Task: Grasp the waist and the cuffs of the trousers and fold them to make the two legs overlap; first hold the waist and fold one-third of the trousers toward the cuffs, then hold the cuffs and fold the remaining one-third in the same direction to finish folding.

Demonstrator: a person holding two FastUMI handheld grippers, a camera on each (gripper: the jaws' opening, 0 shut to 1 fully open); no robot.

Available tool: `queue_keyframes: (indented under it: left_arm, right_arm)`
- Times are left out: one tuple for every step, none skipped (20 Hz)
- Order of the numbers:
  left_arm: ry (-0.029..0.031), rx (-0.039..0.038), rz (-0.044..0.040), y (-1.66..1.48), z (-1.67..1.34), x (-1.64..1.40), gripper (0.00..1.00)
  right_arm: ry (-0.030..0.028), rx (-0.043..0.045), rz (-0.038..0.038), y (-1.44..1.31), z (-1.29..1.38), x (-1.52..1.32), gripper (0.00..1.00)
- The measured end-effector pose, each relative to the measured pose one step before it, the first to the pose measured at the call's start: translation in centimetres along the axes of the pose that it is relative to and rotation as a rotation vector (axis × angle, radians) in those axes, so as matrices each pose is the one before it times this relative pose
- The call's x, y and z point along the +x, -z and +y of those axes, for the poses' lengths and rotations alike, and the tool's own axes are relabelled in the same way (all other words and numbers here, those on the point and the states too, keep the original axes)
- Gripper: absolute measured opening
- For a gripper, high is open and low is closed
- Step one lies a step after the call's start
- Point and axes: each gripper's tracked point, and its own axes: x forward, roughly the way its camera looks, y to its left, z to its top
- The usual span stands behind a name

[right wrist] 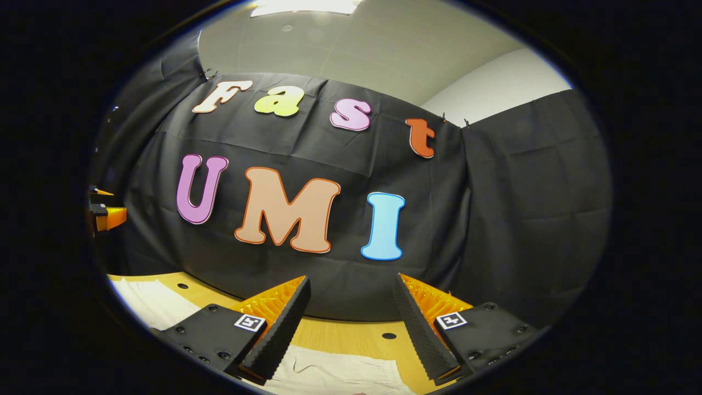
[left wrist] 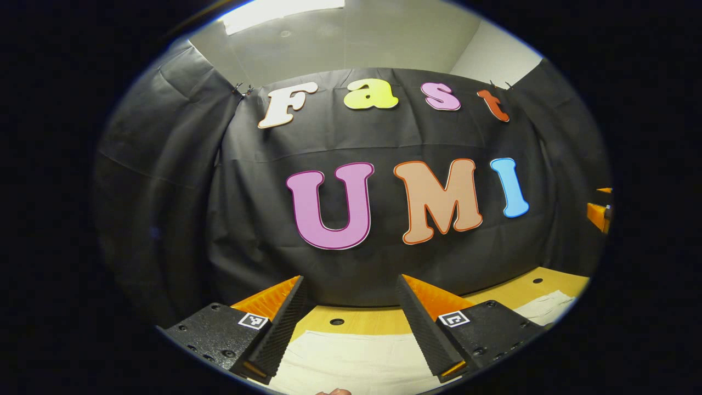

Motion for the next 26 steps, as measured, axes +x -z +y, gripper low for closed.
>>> queue_keyframes:
  left_arm:
    - [-0.00230, 0.00106, 0.00091, 0.057, 0.144, 0.005, 0.96]
    - [-0.00086, 0.00070, 0.00008, 0.015, -0.001, 0.054, 0.96]
    - [-0.00123, 0.00041, 0.00046, 0.062, 0.001, -0.020, 0.96]
    - [-0.00137, 0.00112, 0.00174, -0.008, 0.029, 0.065, 0.96]
    - [-0.00149, 0.00126, 0.00152, 0.185, 0.016, -0.068, 0.96]
    - [-0.00038, 0.00052, 0.00239, -0.019, -0.037, 0.097, 0.96]
    - [-0.00129, 0.00060, 0.00135, 0.058, -0.023, 0.111, 0.96]
    - [-0.00089, 0.00130, 0.00245, 0.042, 0.036, 0.044, 0.96]
    - [-0.00044, 0.00135, 0.00298, 0.158, -0.085, -0.024, 0.96]
    - [-0.00037, 0.00155, 0.00193, 0.030, -0.056, -0.005, 0.96]
    - [-0.00004, 0.00224, 0.00062, 0.071, -0.034, -0.015, 0.96]
    - [-0.00052, 0.00326, 0.00112, -0.031, -0.019, 0.007, 0.96]
    - [-0.00017, 0.00218, 0.00022, 0.061, 0.002, 0.023, 0.96]
    - [0.00061, 0.00162, 0.00104, -0.073, -0.109, 0.075, 0.96]
    - [0.00070, 0.00090, 0.00136, 0.125, -0.122, 0.048, 0.96]
    - [0.00052, -0.00065, 0.00226, 0.030, -0.155, 0.110, 0.99]
    - [0.00097, -0.00155, 0.00273, 0.182, -0.046, -0.101, 0.99]
    - [0.00164, -0.00112, 0.00240, -0.010, -0.112, 0.013, 0.99]
    - [0.00083, 0.00071, 0.00076, 0.028, -0.124, -0.014, 0.96]
    - [0.00099, 0.00228, -0.00119, -0.044, -0.111, 0.028, 0.96]
    - [0.00282, 0.00325, -0.00031, 0.074, -0.112, 0.032, 0.96]
    - [0.00148, 0.00397, -0.00028, -0.034, -0.104, -0.011, 0.96]
    - [0.00069, 0.00363, -0.00023, 0.058, 0.020, -0.055, 0.96]
    - [-0.00012, 0.00225, 0.00135, 0.043, -0.029, -0.005, 0.96]
    - [-0.00034, -0.00001, 0.00202, 0.110, -0.002, -0.010, 0.96]
    - [-0.00021, -0.00045, 0.00278, 0.028, 0.015, 0.010, 0.96]
  right_arm:
    - [-0.00274, -0.01489, 0.00272, 0.356, -0.255, -0.030, 0.97]
    - [-0.00296, -0.01999, 0.00373, 0.252, -0.293, -0.030, 0.97]
    - [-0.00410, -0.02189, 0.00431, 0.359, -0.273, -0.117, 0.97]
    - [-0.00428, -0.02138, 0.00609, 0.317, -0.255, -0.071, 0.97]
    - [-0.00559, -0.02122, 0.00777, 0.510, -0.241, -0.196, 0.97]
    - [-0.00529, -0.02135, 0.00914, 0.447, -0.272, -0.206, 0.97]
    - [-0.00480, -0.02228, 0.00935, 0.562, -0.277, -0.135, 0.97]
    - [-0.00558, -0.02355, 0.01048, 0.497, -0.275, -0.239, 0.97]
    - [-0.00720, -0.02423, 0.01137, 0.692, -0.150, -0.273, 0.97]
    - [-0.00745, -0.02612, 0.00989, 0.573, -0.286, -0.338, 0.97]
    - [-0.00821, -0.02878, 0.01074, 0.675, -0.180, -0.207, 0.97]
    - [-0.01212, -0.02997, 0.01002, 0.523, -0.029, -0.343, 0.97]
    - [-0.01429, -0.03007, 0.00803, 0.732, 0.106, -0.431, 0.97]
    - [-0.01575, -0.03236, 0.00776, 0.582, 0.056, -0.337, 0.97]
    - [-0.01639, -0.03297, 0.00794, 0.505, 0.123, -0.267, 0.98]
    - [-0.01685, -0.03012, 0.00776, 0.554, 0.181, -0.342, 0.98]
    - [-0.01748, -0.02529, 0.00736, 0.685, 0.308, -0.362, 0.98]
    - [-0.01757, -0.02247, 0.00954, 0.606, 0.358, -0.290, 0.97]
    - [-0.01618, -0.02389, 0.00912, 0.708, 0.371, -0.267, 0.97]
    - [-0.01965, -0.02394, 0.00888, 0.522, 0.489, -0.147, 0.97]
    - [-0.02099, -0.02429, 0.00911, 0.669, 0.559, -0.238, 0.99]
    - [-0.02553, -0.02643, 0.00935, 0.714, 0.754, -0.312, 0.99]
    - [-0.02513, -0.03017, 0.00788, 0.508, 0.736, -0.132, 0.98]
    - [-0.02394, -0.03209, 0.00504, 0.390, 0.680, -0.280, 0.99]
    - [-0.02746, -0.02913, 0.00179, 0.286, 0.681, -0.168, 0.97]
    - [-0.02993, -0.02900, 0.00387, 0.239, 0.930, -0.119, 0.97]
